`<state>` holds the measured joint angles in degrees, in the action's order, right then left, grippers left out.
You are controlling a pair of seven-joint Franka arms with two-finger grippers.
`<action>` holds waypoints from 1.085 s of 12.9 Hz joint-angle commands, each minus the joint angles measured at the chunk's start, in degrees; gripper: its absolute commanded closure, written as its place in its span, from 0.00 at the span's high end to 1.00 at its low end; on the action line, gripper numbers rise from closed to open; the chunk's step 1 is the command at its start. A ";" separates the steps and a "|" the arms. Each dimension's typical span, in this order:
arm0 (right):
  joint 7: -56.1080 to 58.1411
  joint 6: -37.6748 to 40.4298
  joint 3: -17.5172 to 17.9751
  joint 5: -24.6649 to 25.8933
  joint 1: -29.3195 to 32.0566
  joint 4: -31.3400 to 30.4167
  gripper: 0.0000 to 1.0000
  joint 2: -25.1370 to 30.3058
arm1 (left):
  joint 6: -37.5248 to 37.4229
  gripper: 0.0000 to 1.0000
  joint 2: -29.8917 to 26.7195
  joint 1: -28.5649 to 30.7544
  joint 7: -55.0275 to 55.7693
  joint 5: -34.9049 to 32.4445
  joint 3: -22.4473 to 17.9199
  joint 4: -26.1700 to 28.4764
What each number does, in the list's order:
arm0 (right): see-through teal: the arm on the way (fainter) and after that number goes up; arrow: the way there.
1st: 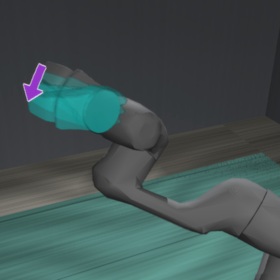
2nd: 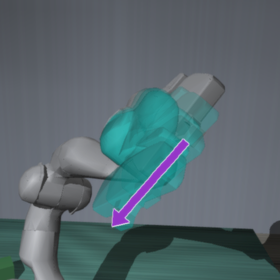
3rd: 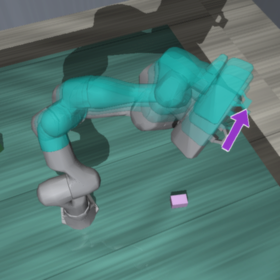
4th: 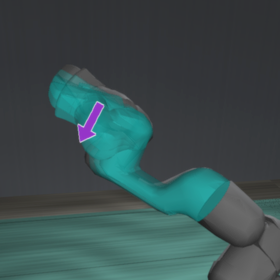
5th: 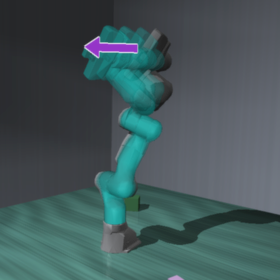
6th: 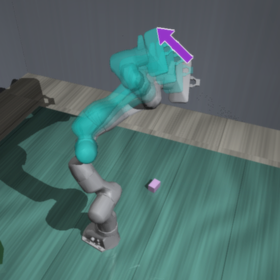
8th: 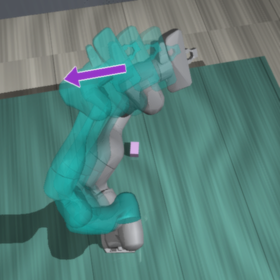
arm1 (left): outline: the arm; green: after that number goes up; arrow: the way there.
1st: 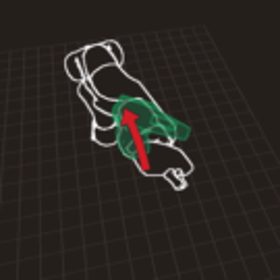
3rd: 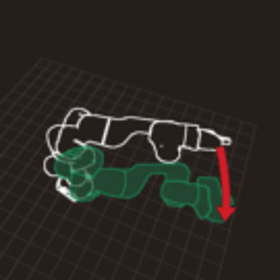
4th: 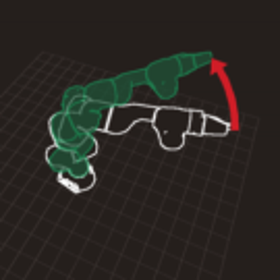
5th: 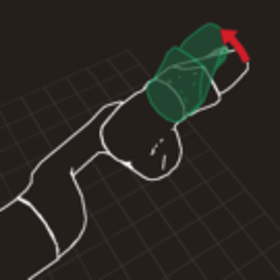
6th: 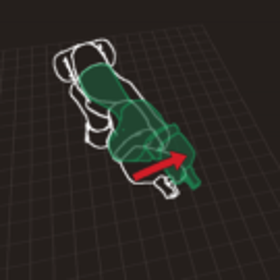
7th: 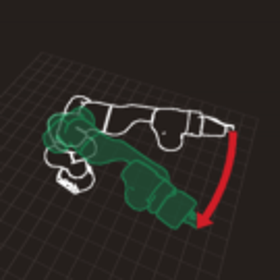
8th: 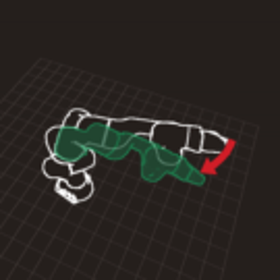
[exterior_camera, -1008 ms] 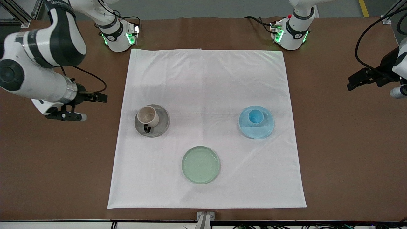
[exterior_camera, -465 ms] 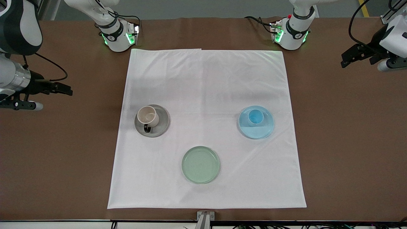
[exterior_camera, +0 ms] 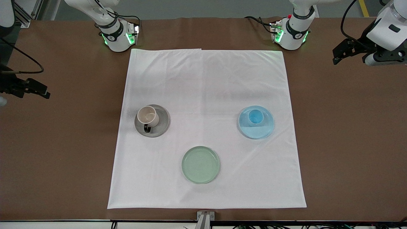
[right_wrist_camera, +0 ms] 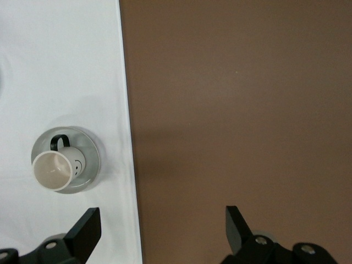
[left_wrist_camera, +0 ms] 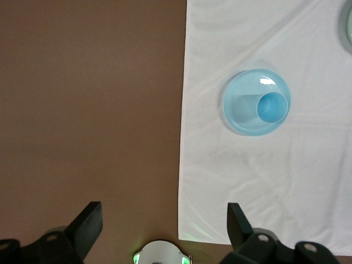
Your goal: Place blue cup in blue plate and white mug in gray plate
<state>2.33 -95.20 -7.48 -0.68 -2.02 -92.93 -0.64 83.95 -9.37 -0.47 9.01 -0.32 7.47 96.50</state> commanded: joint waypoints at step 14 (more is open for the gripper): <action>0.31 1.07 1.24 0.16 0.96 7.50 1.00 -0.86 | 1.92 1.00 0.93 0.99 -1.19 0.32 -0.35 -0.43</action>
<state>2.33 -94.99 -7.19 -0.70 -2.01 -86.62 -0.97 85.55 -8.51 -0.22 9.00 -0.32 7.23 96.49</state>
